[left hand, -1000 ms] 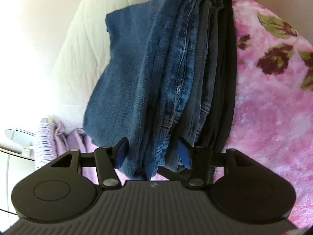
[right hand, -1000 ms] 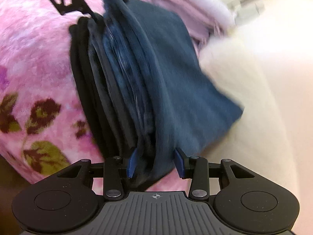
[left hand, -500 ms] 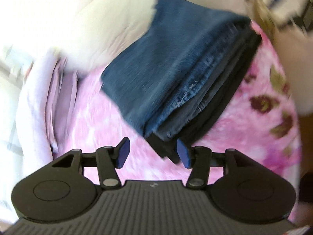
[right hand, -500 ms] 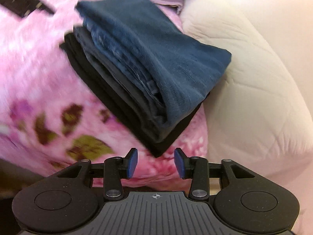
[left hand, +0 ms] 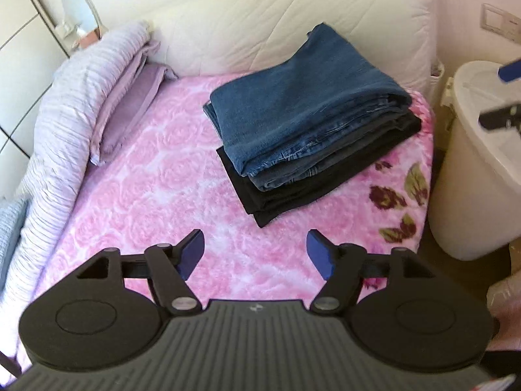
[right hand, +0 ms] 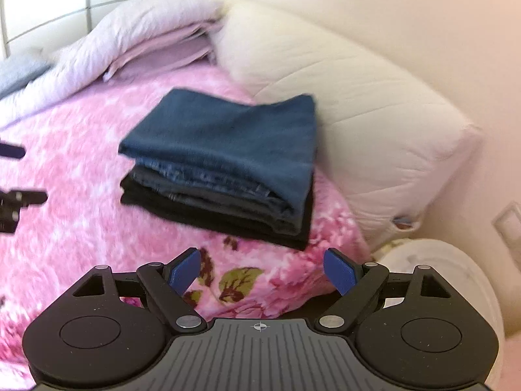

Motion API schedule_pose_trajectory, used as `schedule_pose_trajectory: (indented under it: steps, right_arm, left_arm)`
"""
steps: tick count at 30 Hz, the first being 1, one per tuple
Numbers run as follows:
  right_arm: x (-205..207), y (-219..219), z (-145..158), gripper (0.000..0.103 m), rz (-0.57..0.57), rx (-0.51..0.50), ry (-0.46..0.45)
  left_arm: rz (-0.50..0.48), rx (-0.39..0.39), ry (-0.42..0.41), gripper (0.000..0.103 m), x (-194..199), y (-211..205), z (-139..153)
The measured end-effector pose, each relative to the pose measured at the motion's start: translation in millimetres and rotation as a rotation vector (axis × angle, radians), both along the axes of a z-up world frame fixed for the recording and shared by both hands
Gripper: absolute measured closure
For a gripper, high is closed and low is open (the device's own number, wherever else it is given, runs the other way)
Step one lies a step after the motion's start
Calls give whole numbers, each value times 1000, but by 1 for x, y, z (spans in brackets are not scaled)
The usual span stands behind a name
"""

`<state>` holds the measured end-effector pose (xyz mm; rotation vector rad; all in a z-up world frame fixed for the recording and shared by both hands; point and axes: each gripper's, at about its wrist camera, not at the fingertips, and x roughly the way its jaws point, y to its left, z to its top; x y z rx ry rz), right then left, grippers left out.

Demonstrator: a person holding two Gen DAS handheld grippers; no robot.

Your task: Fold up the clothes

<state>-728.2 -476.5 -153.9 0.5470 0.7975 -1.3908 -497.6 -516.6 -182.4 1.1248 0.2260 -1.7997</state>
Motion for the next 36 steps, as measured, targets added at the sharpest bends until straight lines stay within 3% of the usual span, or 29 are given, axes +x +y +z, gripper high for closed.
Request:
schedule_pose_trajectory:
  steps: [8,13,20,36]
  right_arm:
    - [32,58,47,17,-127,10,-168]
    - [61,82,58,17,-131,7,-223]
    - [83,87,65,17,-116,0,-217]
    - [83,89,65,17,-185,31,-213]
  left_arm:
    - [73,32,89,36,52,44,35]
    - [131,52,151,36,74,61,50]
    - [195,67,220,36,89,71,62]
    - [210,99,316,36,85,76,74]
